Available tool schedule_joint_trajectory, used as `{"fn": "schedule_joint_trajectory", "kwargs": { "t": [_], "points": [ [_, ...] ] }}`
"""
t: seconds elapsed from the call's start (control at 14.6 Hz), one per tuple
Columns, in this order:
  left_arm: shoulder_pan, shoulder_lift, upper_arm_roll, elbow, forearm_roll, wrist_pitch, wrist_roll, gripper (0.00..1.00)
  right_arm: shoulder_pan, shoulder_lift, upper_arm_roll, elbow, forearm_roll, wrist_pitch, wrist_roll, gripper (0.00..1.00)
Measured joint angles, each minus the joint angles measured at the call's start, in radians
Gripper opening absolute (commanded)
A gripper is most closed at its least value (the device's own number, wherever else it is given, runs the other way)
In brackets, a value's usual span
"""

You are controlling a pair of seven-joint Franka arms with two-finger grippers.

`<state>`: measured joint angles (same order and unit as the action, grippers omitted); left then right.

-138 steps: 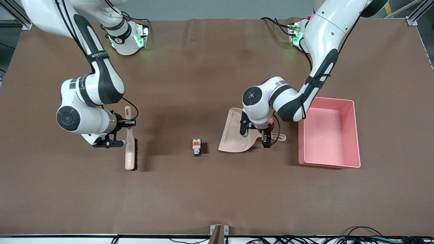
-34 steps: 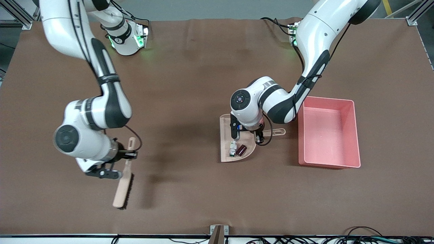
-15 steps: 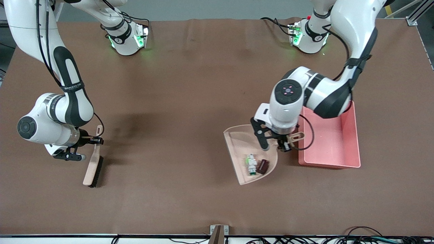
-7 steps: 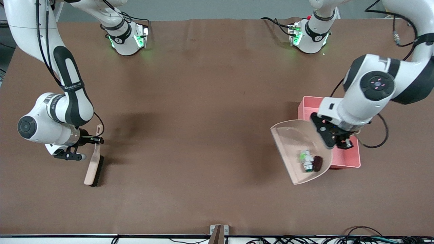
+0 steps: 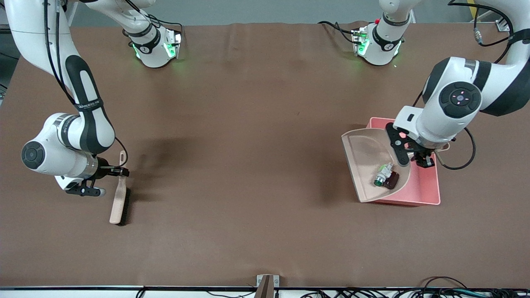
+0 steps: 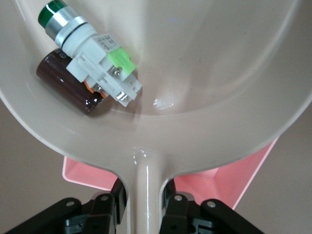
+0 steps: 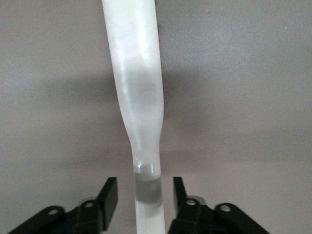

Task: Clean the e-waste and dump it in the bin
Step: 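Lift the dustpan to the bin while the right gripper returns the brush, then release the brush on the table and raise the right gripper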

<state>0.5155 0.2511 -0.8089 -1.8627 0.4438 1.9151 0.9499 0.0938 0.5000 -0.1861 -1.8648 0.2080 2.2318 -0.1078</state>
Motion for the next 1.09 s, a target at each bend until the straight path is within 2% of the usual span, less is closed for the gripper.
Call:
{"fn": "schedule_joint_trajectory", "kwargs": {
  "t": [0.14, 0.21, 0.27, 0.41, 0.55, 0.89, 1.09],
  "points": [
    [0.03, -0.036, 0.0, -0.036, 0.001, -0.002, 0.057, 0.01, 0.001, -0.001, 0.001, 0.013, 0.0, 0.002, 0.0, 0.7],
    [0.059, -0.06, 0.001, -0.054, 0.001, -0.003, 0.091, 0.01, 0.002, -0.002, 0.001, 0.024, 0.0, 0.003, 0.0, 0.78],
    [0.093, -0.085, 0.001, -0.072, 0.0, -0.001, 0.121, 0.01, 0.002, -0.004, 0.002, 0.036, 0.0, 0.003, 0.0, 0.8],
    [0.16, -0.125, 0.002, -0.096, -0.002, 0.012, 0.168, 0.01, 0.004, -0.01, 0.004, 0.056, -0.001, 0.002, -0.002, 1.0],
    [0.207, -0.141, 0.004, -0.107, -0.003, 0.035, 0.189, 0.01, 0.009, -0.024, 0.005, 0.083, -0.016, -0.026, -0.002, 1.0],
    [0.292, -0.144, 0.021, -0.117, 0.007, 0.065, 0.215, 0.01, 0.024, -0.104, 0.007, 0.241, -0.063, -0.243, -0.002, 1.0],
    [0.326, -0.143, 0.033, -0.128, 0.024, 0.077, 0.249, 0.01, 0.035, -0.183, 0.007, 0.26, -0.085, -0.286, -0.003, 1.0]
  ]
}}
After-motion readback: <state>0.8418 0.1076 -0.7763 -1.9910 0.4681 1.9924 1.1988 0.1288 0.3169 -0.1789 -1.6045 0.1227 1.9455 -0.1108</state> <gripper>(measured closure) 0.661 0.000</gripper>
